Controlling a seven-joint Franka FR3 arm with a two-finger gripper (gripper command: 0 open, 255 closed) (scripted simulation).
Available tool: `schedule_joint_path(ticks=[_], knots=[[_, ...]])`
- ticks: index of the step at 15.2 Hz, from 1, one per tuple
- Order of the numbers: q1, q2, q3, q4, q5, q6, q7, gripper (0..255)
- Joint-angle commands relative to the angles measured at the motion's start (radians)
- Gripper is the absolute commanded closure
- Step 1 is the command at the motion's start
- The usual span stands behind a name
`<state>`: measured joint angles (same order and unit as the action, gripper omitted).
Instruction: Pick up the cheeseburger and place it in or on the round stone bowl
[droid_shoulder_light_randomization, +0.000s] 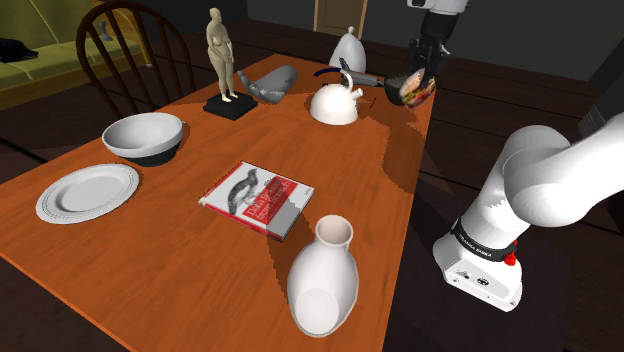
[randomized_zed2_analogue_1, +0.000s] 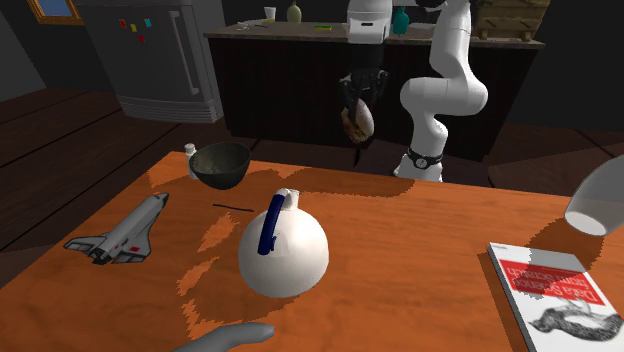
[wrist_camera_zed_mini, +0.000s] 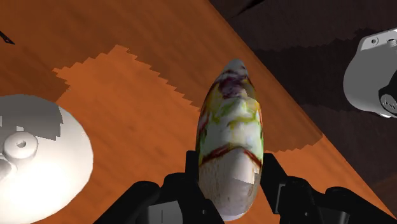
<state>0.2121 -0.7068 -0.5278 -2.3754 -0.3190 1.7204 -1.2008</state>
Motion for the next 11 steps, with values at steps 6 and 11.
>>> schedule_joint_path(ticks=[6, 11], knots=[[0.049, 0.218, -0.192, 0.209, 0.013, 0.042, -0.181, 255], [0.109, 0.417, -0.359, 0.388, 0.103, 0.061, -0.344, 255]])
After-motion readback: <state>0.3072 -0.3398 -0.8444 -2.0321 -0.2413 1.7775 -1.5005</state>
